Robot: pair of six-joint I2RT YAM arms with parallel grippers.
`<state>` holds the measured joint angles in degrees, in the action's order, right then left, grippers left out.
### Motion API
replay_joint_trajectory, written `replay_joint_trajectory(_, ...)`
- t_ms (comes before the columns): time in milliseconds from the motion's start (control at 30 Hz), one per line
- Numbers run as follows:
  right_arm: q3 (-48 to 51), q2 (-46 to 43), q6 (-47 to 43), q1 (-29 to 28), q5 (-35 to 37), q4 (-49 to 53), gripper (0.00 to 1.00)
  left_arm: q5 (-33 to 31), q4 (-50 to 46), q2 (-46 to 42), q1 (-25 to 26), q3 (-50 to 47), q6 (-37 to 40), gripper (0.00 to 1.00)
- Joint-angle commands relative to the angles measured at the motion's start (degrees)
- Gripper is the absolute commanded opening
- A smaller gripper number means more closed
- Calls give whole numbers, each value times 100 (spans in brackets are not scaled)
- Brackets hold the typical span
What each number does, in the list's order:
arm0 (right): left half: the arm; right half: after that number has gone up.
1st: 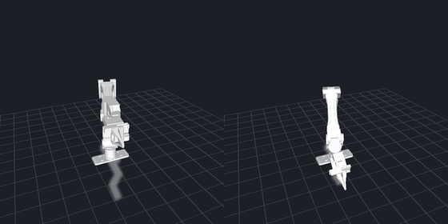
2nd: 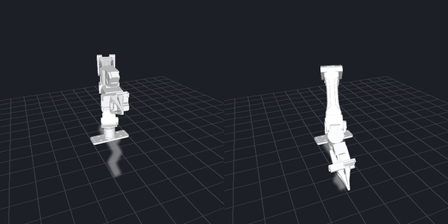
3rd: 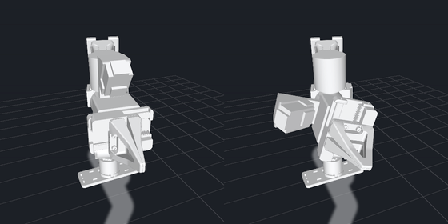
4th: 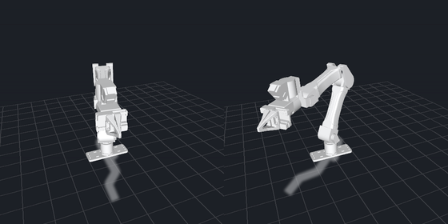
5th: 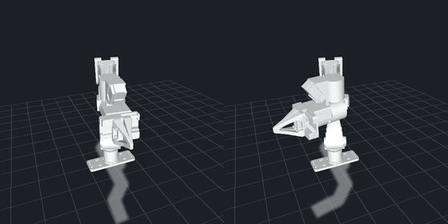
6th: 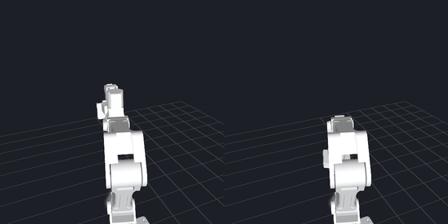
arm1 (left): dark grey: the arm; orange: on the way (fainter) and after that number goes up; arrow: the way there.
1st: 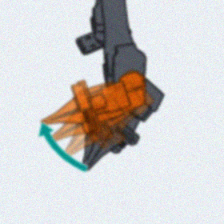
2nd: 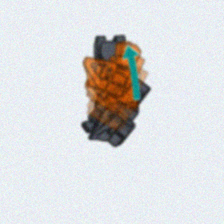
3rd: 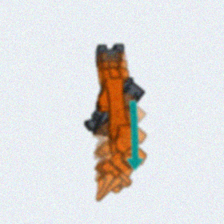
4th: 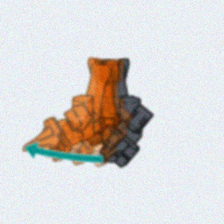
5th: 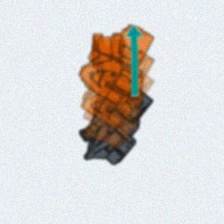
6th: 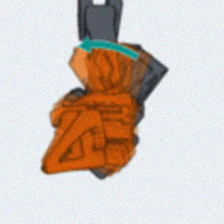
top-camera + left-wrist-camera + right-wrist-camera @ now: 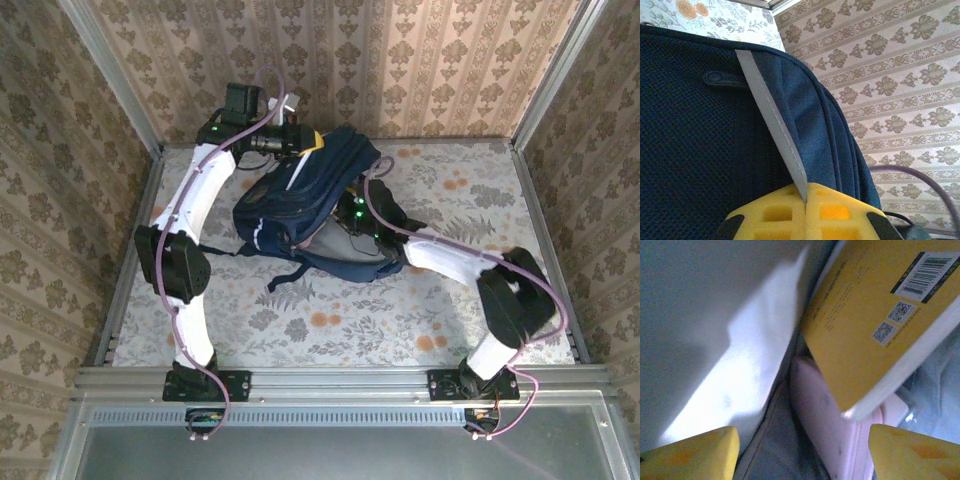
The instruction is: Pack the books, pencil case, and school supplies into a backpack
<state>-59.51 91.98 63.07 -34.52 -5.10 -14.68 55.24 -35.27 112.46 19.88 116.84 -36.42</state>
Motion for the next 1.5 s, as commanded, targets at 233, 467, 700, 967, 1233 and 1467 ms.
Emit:
replay_joint_trajectory(233, 1659, -2826, -2024, 16, 1798, 1432, 67, -220, -78, -218, 89, 31, 685, 0)
replay_joint_trajectory(467, 2536, -4851, -3040, 234, 2816, 1645, 50, -737, -825, 45, 853, 97, 1402, 0)
replay_joint_trajectory(700, 2352, -5193, -3211, 568, 2502, 2015, 44, -1117, -1177, 818, 1716, 321, 1651, 0)
replay_joint_trajectory(967, 1947, -4451, -3266, 528, 1062, 2233, 28, -1172, 16, 1623, 1888, 524, 275, 0)
replay_joint_trajectory(1233, 1664, -3330, -3526, -286, 510, 2698, 24, -1013, 2016, 2368, 1754, 735, -1716, 0)
replay_joint_trajectory(1467, 1883, -3249, -3457, -419, 711, 2758, 30, -968, 2782, 1902, 1481, 66, -2197, 48)
